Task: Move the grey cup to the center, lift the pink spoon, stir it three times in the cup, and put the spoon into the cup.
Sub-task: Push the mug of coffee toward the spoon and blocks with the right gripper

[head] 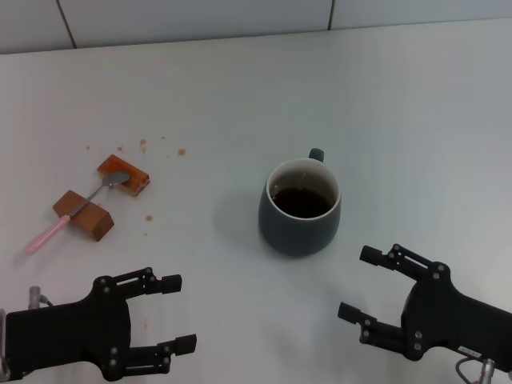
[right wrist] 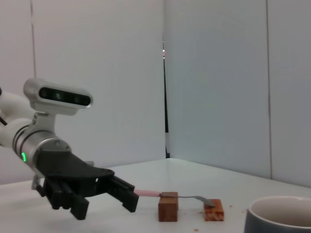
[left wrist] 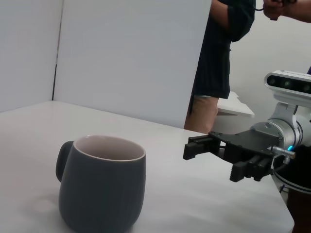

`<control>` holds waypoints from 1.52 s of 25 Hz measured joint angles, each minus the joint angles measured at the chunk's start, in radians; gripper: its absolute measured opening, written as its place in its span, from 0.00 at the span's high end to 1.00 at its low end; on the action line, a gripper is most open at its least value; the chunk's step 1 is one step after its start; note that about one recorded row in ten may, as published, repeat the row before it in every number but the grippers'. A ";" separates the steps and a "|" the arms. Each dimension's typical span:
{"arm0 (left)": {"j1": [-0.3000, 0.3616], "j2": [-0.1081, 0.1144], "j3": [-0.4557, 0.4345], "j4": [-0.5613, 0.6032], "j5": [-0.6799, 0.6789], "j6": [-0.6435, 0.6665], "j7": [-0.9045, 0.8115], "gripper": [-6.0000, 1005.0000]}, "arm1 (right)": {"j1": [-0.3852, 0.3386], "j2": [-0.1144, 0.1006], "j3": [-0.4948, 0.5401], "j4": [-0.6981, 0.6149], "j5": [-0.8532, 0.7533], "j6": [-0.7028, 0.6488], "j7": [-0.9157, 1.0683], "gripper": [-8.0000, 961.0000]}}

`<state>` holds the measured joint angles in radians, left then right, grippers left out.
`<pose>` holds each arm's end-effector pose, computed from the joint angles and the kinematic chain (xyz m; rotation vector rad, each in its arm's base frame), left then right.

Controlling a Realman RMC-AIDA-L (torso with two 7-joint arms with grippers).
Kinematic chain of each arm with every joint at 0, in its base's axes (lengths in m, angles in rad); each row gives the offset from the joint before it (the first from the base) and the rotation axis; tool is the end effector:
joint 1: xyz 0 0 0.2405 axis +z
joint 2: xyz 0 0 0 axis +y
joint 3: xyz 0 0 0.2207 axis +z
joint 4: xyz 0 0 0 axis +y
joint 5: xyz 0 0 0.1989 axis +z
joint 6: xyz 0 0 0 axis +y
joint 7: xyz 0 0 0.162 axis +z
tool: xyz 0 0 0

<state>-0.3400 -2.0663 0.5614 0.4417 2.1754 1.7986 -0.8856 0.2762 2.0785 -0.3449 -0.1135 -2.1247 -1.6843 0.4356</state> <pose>-0.2665 0.2043 -0.0220 -2.8596 -0.4118 -0.8415 0.2655 0.1868 -0.0515 -2.5004 0.2813 0.9541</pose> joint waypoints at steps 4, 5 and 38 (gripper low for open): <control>-0.001 0.000 0.000 0.000 0.000 0.001 -0.001 0.20 | 0.001 0.000 0.028 -0.015 0.015 0.010 0.040 0.27; -0.002 0.000 0.000 0.000 0.000 0.001 -0.001 0.20 | -0.002 0.002 0.070 -0.020 0.028 0.021 0.049 0.28; -0.012 0.000 0.000 -0.011 0.001 0.001 0.005 0.20 | 0.174 0.008 0.370 0.422 0.138 0.536 -0.444 0.99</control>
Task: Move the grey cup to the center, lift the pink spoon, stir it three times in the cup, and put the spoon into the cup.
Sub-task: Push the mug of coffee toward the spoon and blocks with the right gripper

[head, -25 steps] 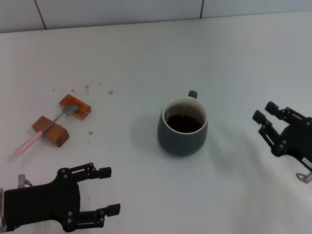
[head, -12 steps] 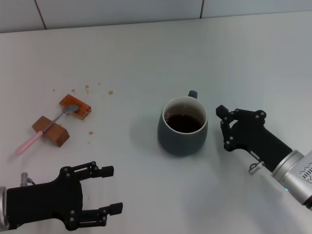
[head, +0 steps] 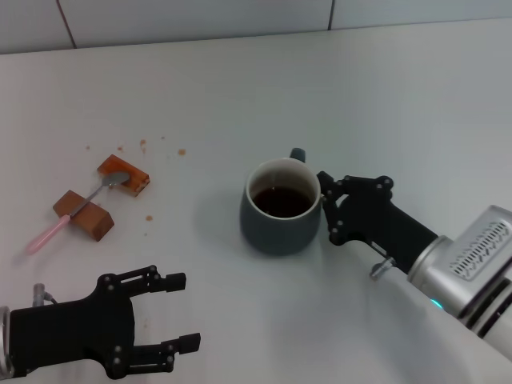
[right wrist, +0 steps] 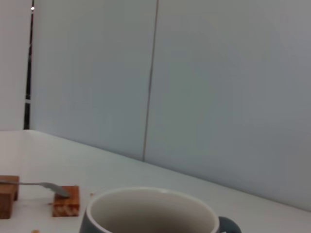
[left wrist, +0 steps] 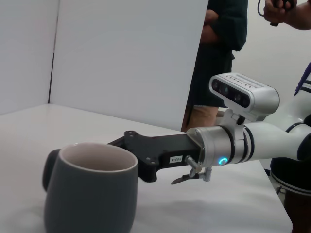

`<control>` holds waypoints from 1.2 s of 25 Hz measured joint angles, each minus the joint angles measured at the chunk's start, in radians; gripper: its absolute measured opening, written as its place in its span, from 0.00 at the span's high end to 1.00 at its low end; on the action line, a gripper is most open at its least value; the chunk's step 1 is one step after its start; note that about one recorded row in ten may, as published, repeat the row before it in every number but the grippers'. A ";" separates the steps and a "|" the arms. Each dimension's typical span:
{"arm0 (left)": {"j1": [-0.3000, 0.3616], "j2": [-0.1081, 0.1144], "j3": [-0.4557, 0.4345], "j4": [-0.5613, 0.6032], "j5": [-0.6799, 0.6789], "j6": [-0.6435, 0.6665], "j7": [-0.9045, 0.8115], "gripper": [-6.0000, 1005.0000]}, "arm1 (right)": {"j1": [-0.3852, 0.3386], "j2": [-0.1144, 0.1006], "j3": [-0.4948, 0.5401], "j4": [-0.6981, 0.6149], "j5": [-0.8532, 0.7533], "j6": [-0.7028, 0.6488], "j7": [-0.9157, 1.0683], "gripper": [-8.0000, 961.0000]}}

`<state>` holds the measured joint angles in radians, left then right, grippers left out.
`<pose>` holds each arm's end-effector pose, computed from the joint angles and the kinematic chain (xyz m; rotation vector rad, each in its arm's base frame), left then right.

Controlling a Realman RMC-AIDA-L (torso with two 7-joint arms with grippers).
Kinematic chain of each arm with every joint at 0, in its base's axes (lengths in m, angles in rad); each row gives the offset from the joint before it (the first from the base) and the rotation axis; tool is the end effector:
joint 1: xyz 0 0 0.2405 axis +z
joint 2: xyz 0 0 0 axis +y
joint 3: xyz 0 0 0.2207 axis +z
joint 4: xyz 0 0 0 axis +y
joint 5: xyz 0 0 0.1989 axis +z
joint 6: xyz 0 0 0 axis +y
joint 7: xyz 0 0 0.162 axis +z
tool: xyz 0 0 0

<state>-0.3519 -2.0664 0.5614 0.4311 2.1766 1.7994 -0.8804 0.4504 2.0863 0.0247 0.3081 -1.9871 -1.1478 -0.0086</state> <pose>-0.2636 0.2059 -0.0234 -2.8667 -0.3984 -0.8533 0.2370 0.2684 -0.1007 -2.1862 0.3231 0.6627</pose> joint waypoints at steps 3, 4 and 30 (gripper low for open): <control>0.000 0.000 0.000 0.000 0.001 0.000 0.000 0.20 | 0.028 0.000 0.000 0.025 -0.003 0.038 -0.004 0.99; 0.001 0.000 0.000 0.000 0.001 0.000 0.000 0.20 | 0.036 0.000 0.001 0.030 -0.008 0.044 -0.004 0.99; 0.009 0.002 -0.004 0.000 0.000 -0.005 0.000 0.20 | -0.029 -0.004 -0.010 -0.035 -0.136 -0.217 -0.020 0.99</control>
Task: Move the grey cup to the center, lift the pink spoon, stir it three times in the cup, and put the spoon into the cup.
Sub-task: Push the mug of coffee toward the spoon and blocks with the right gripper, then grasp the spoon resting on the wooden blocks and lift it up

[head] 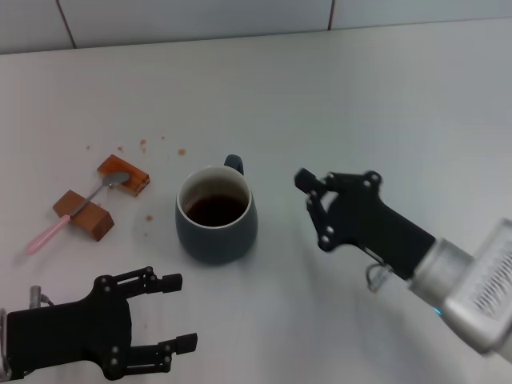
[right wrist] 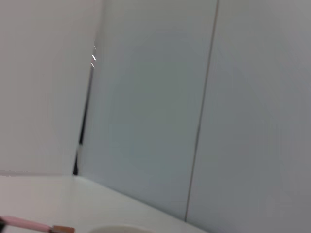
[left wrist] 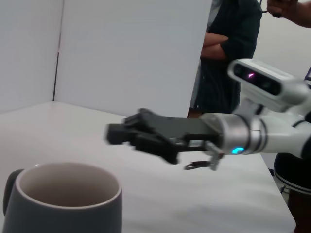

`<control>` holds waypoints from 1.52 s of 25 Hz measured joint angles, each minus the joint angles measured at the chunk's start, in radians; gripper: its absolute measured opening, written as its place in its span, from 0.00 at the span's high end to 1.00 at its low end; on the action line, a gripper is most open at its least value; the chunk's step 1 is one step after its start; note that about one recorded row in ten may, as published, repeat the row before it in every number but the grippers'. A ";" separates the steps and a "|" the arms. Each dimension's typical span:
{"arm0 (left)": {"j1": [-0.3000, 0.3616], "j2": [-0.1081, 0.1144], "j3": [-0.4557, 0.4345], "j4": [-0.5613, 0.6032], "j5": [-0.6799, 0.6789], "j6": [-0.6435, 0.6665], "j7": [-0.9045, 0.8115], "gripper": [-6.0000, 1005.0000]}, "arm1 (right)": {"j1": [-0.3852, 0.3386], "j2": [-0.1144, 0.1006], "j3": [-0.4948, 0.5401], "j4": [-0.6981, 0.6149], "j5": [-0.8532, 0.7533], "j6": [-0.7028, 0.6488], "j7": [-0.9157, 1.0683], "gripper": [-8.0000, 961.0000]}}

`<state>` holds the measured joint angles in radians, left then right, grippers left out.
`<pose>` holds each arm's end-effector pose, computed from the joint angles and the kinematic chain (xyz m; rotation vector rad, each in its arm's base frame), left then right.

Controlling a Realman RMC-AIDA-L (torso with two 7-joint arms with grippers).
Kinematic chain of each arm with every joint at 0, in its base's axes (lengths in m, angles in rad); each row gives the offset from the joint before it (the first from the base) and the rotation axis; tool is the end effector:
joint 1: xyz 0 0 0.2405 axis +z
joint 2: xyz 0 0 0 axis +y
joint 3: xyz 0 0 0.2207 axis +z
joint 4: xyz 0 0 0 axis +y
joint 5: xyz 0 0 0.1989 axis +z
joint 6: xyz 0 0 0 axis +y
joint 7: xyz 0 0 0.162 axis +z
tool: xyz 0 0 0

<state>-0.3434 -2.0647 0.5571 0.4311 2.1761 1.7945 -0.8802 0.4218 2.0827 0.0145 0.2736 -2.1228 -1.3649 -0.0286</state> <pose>-0.2664 0.2047 -0.0227 -2.8561 -0.4119 -0.8452 0.2163 0.2473 -0.0888 -2.2087 0.1059 0.8425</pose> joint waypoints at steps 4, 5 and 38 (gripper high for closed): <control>0.000 -0.001 -0.003 -0.001 -0.001 0.000 0.005 0.20 | -0.069 -0.002 -0.002 -0.048 -0.077 -0.122 -0.001 0.99; 0.000 -0.002 -0.003 -0.004 -0.001 0.000 0.010 0.20 | -0.105 -0.002 -0.002 -0.067 -0.123 -0.172 -0.001 0.99; 0.175 0.006 -0.403 -0.182 -0.275 -0.005 -0.309 0.20 | -0.147 -0.003 -0.004 -0.154 -0.200 -0.190 0.242 0.21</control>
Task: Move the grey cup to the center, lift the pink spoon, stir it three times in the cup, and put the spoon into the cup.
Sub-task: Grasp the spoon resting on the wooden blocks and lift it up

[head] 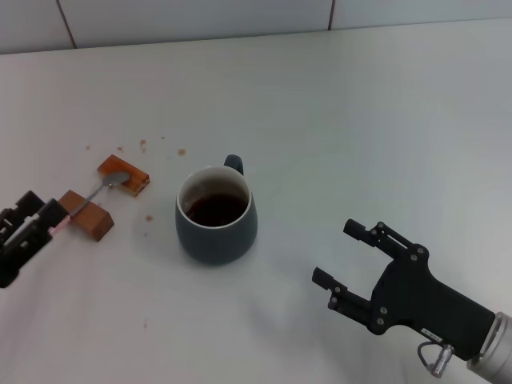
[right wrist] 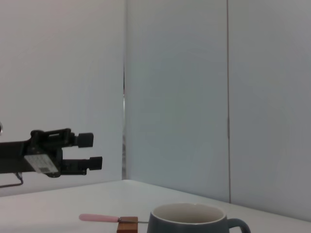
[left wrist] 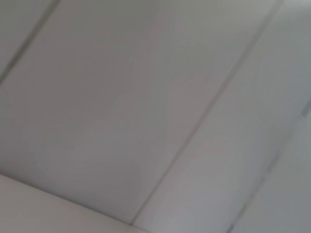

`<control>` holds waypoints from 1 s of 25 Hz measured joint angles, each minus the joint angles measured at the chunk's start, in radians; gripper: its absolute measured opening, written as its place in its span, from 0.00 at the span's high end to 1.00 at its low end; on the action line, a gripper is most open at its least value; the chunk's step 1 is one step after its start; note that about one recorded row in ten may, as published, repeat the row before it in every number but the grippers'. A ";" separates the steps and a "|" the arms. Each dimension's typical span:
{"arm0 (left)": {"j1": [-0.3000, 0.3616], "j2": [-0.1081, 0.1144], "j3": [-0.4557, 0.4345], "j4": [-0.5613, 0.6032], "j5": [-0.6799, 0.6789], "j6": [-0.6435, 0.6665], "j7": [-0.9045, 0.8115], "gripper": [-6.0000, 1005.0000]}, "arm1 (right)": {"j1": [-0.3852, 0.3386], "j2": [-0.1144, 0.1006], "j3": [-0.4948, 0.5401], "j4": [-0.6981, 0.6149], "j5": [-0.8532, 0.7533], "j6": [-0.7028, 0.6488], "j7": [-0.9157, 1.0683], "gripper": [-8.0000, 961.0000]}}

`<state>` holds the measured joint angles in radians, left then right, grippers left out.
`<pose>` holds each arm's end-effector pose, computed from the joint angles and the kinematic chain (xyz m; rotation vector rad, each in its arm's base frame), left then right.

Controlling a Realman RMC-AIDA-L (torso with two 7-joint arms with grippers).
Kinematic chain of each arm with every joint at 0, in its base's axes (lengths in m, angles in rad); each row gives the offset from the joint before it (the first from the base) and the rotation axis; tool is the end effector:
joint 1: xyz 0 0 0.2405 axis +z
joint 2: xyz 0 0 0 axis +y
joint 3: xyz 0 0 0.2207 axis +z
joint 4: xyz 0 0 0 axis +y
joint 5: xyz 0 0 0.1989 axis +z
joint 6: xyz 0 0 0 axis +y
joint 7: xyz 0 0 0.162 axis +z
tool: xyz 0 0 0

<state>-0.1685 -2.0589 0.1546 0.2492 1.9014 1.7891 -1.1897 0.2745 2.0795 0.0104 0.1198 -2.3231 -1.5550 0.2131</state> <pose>-0.3020 0.1998 0.0281 -1.9601 -1.0666 -1.3033 0.2479 0.1941 -0.0739 -2.3209 0.2652 0.9546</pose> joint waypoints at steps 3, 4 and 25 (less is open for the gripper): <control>0.007 0.000 -0.026 0.004 0.000 -0.005 -0.043 0.20 | 0.001 0.000 0.000 0.000 -0.002 0.006 0.000 0.21; 0.009 0.000 -0.033 0.005 0.000 -0.008 -0.055 0.20 | 0.001 0.001 0.000 0.000 -0.002 0.007 0.000 0.21; 0.018 0.005 -0.056 0.005 -0.001 -0.077 -0.148 0.20 | 0.002 0.001 0.000 0.000 -0.003 0.022 0.004 0.21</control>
<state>-0.1503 -2.0538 0.0982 0.2546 1.9005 1.7120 -1.3374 0.2761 2.0801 0.0108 0.1196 -2.3256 -1.5325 0.2173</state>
